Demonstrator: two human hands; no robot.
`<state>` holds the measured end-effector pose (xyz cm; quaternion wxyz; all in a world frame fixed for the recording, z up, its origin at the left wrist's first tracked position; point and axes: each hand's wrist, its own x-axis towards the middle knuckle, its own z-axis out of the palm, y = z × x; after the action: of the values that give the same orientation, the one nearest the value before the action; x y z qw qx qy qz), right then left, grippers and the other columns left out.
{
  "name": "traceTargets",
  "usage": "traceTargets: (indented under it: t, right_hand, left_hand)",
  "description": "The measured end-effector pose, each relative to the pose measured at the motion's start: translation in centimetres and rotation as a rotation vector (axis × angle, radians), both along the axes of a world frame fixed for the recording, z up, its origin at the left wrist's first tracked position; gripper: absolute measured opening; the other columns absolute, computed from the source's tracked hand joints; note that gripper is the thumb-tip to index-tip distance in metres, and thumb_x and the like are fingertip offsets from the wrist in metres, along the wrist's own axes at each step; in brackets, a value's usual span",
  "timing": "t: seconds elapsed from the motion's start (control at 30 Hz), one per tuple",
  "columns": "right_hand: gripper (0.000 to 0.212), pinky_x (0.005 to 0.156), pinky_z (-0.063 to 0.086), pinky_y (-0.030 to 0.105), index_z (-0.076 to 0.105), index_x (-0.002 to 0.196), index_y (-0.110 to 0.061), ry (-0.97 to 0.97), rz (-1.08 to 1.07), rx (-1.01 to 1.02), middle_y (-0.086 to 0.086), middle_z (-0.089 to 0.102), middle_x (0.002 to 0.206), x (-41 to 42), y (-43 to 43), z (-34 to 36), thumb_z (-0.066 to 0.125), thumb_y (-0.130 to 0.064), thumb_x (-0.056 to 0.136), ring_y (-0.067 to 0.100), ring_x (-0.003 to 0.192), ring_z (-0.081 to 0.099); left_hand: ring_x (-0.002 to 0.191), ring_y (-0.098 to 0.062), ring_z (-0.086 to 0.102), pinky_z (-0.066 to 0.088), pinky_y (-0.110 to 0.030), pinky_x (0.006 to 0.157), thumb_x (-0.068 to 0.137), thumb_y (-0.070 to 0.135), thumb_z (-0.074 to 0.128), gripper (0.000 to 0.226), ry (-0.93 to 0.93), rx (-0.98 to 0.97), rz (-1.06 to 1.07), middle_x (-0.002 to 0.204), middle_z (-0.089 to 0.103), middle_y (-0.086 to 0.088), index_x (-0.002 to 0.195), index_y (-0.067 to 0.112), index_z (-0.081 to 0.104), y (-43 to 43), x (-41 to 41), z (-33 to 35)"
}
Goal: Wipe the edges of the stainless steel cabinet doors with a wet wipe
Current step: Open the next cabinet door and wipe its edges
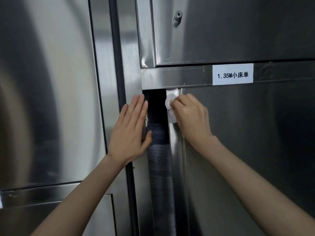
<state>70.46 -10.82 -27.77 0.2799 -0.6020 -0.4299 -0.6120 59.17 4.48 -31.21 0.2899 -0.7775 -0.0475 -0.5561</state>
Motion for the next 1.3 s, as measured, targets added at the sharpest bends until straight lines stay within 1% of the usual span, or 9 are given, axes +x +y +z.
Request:
traceTargets:
  t: [0.13, 0.3, 0.4, 0.5, 0.73, 0.9, 1.0, 1.13, 1.3]
  right_hand:
    - [0.017, 0.041, 0.040, 0.027, 0.065, 0.068, -0.006, -0.024, 0.059, 0.030, 0.005, 0.063, 0.069, 0.1, 0.1, -1.7, 0.079, 0.004, 0.068, 0.025, 0.062, 0.057]
    - [0.020, 0.039, 0.036, 0.022, 0.069, 0.062, -0.011, -0.103, -0.069, -0.319, 0.000, 0.062, 0.067, -0.7, -3.0, -3.8, 0.085, -0.001, 0.056, 0.020, 0.063, 0.061]
    - [0.006, 0.047, 0.034, 0.028, 0.066, 0.076, 0.001, -0.009, -0.069, -0.285, 0.011, 0.062, 0.084, -0.5, -3.4, 0.9, 0.066, -0.005, 0.077, 0.027, 0.082, 0.058]
    - [0.020, 0.061, 0.038, 0.035, 0.064, 0.092, 0.000, 0.012, -0.127, -0.258, 0.011, 0.060, 0.103, 0.6, -3.4, 3.5, 0.049, -0.013, 0.090, 0.028, 0.098, 0.051]
    - [0.005, 0.050, 0.050, 0.031, 0.069, 0.073, -0.004, -0.128, -0.010, -0.291, 0.009, 0.067, 0.081, 0.5, -4.2, -5.2, 0.068, 0.000, 0.074, 0.026, 0.072, 0.064]
    - [0.013, 0.041, 0.046, 0.030, 0.065, 0.062, -0.004, -0.097, -0.015, -0.340, 0.011, 0.062, 0.076, 0.4, -4.0, -3.1, 0.069, -0.008, 0.074, 0.028, 0.071, 0.062]
    - [0.024, 0.050, 0.040, 0.033, 0.064, 0.059, -0.004, -0.225, -0.057, -0.264, 0.009, 0.061, 0.070, 0.3, -3.2, -1.6, 0.049, -0.007, 0.077, 0.026, 0.066, 0.060]
    - [0.009, 0.065, 0.029, 0.031, 0.067, 0.067, -0.007, -0.279, -0.081, -0.218, 0.005, 0.061, 0.070, 0.9, -2.6, -6.3, 0.071, -0.002, 0.073, 0.024, 0.073, 0.054]
    - [0.016, 0.057, 0.037, 0.028, 0.069, 0.065, -0.004, -0.229, -0.003, -0.359, 0.004, 0.060, 0.064, 0.7, -2.9, -14.0, 0.082, 0.003, 0.063, 0.020, 0.060, 0.057]
  left_hand:
    - [0.150, -0.027, 0.009, 0.009, -0.043, 0.122, 0.091, 0.036, 0.040, 0.073, -0.002, 0.011, -0.010, 0.160, 0.017, -0.018, 0.151, -0.003, 0.022, 0.3, 0.2, -0.3]
    - [0.149, -0.028, 0.009, 0.004, -0.040, 0.123, 0.089, 0.034, 0.042, 0.075, 0.016, -0.002, 0.002, 0.159, 0.016, -0.019, 0.151, -0.004, 0.021, 0.1, 0.0, 0.0]
    - [0.149, -0.030, 0.011, 0.006, -0.042, 0.123, 0.089, 0.035, 0.042, 0.076, 0.039, -0.005, 0.023, 0.159, 0.017, -0.021, 0.151, -0.004, 0.021, 0.0, -0.2, 0.0]
    - [0.148, -0.031, 0.013, 0.007, -0.042, 0.122, 0.089, 0.034, 0.042, 0.074, 0.047, 0.005, 0.005, 0.158, 0.019, -0.022, 0.150, -0.004, 0.023, 0.0, -0.3, 0.0]
    - [0.147, -0.031, 0.018, 0.013, -0.042, 0.122, 0.085, 0.027, 0.046, 0.070, 0.017, 0.017, -0.056, 0.156, 0.025, -0.022, 0.147, -0.003, 0.033, -0.1, -0.4, -0.1]
    - [0.146, -0.032, 0.023, 0.015, -0.045, 0.121, 0.085, 0.018, 0.047, 0.063, 0.098, 0.108, -0.071, 0.155, 0.029, -0.020, 0.145, -0.003, 0.038, 0.0, -0.4, -0.1]
    - [0.148, -0.029, 0.020, 0.015, -0.047, 0.121, 0.084, 0.022, 0.046, 0.068, 0.223, 0.238, -0.012, 0.157, 0.028, -0.013, 0.148, 0.002, 0.034, 0.3, -0.3, -0.3]
    - [0.149, -0.023, 0.015, 0.012, -0.047, 0.121, 0.085, 0.029, 0.042, 0.072, 0.327, 0.349, 0.049, 0.160, 0.023, -0.005, 0.152, 0.009, 0.025, 0.6, 0.0, -0.8]
    - [0.149, -0.023, 0.017, 0.010, -0.048, 0.121, 0.085, 0.029, 0.041, 0.071, 0.332, 0.372, 0.071, 0.159, 0.026, -0.005, 0.152, 0.009, 0.027, 0.6, 0.0, -0.7]
